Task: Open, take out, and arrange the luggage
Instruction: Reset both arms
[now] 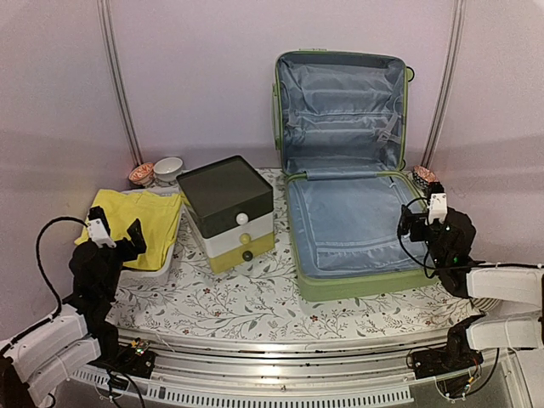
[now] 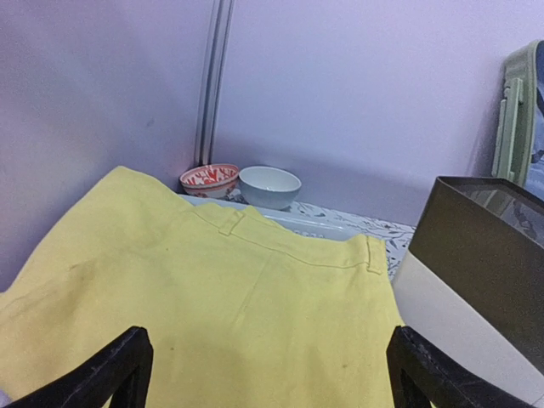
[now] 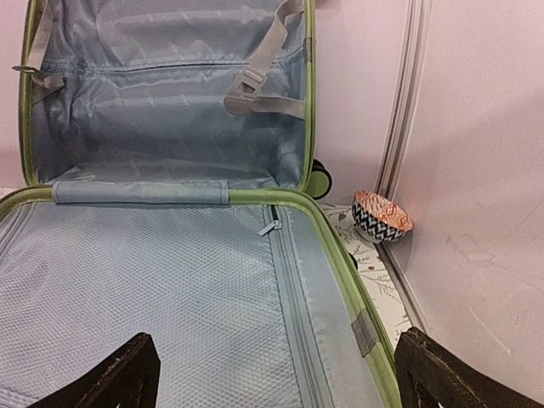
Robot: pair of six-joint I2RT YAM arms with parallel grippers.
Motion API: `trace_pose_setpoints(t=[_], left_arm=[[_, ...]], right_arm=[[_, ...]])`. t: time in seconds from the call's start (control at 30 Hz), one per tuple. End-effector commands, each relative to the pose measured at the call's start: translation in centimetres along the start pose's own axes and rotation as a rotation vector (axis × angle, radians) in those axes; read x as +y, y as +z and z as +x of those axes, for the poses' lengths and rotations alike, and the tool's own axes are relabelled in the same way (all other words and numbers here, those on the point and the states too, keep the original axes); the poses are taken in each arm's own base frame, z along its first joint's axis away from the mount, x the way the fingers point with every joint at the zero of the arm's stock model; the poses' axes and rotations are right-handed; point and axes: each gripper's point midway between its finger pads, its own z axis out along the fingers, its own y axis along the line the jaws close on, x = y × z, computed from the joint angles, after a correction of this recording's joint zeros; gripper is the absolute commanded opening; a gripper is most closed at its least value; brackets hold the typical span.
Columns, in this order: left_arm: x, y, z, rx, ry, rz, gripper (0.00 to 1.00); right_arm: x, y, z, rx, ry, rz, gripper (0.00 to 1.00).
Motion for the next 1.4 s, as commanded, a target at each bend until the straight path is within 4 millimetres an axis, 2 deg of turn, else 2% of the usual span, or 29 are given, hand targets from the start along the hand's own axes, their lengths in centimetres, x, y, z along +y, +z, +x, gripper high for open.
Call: trace_pose_setpoints(t=[0.0, 0.1, 0.23, 0.3, 0.43, 0.53, 0.57, 0.6, 0.67, 0.83, 1.0, 1.07, 1.13, 1.2, 1.27, 1.37], left_arm=[[1.3, 0.2, -2.1, -0.133, 0.062, -0.069, 0.98], [1.4, 1.4, -1.0, -0.083, 0.116, -0.085, 0.98], [1.4, 2.7, -0.5, -0.064, 0.161, -0.069, 0.98], [1.7, 3.3, -0.2, -0.063, 0.153, -0.060, 0.98], [2.2, 4.4, 0.5, -0.060, 0.140, -0.036, 0.98], [1.6, 5.8, 0.9, -0.025, 0.154, -0.012, 0.98], [1.5, 6.1, 0.9, -0.022, 0.162, -0.010, 0.98], [1.4, 6.5, 0.8, -0.024, 0.167, -0.009, 0.98], [1.2, 6.9, 0.7, -0.027, 0.181, 0.001, 0.98], [0.2, 7.6, 0.5, -0.055, 0.232, 0.051, 0.98], [0.1, 8.2, 0.7, -0.061, 0.242, 0.078, 0.98], [0.1, 8.3, 1.5, -0.066, 0.220, 0.112, 0.98], [-1.0, 8.6, 2.1, -0.092, 0.253, 0.180, 0.98], [-1.7, 9.1, 3.1, -0.018, 0.270, 0.213, 0.97], [-1.2, 9.9, 2.9, -0.028, 0.265, 0.176, 0.97], [-0.5, 10.4, 3.2, 0.004, 0.247, 0.144, 0.98]], right_arm=[[-0.4, 0.3, -2.1, -0.168, -0.050, 0.001, 0.98], [-1.1, 0.8, -1.0, -0.170, -0.036, 0.015, 0.97], [-2.4, 3.0, 0.6, -0.106, -0.056, 0.077, 0.95], [-2.5, 3.5, 1.6, -0.088, -0.047, 0.064, 0.93], [-2.5, 4.2, 2.9, -0.067, -0.035, -0.021, 0.82], [-3.4, 4.6, 3.3, -0.062, 0.024, -0.062, 0.83], [-3.9, 4.5, 4.4, -0.039, 0.057, -0.065, 0.88], [-4.4, 4.2, 3.6, -0.092, 0.072, -0.055, 0.94], [-4.5, 4.0, 4.2, -0.067, 0.081, -0.055, 0.99], [-4.7, 4.0, 4.0, -0.077, 0.085, -0.040, 0.99], [-4.7, 4.0, 3.9, -0.078, 0.084, -0.041, 0.99], [-4.7, 4.0, 3.9, -0.079, 0.084, -0.041, 0.99], [-4.7, 4.0, 3.9, -0.078, 0.084, -0.040, 0.99], [-4.3, 4.1, 3.9, -0.077, 0.080, -0.066, 0.99], [-3.4, 4.2, 3.9, -0.073, 0.059, -0.115, 0.99], [-3.3, 4.2, 3.9, -0.072, 0.052, -0.121, 0.99]])
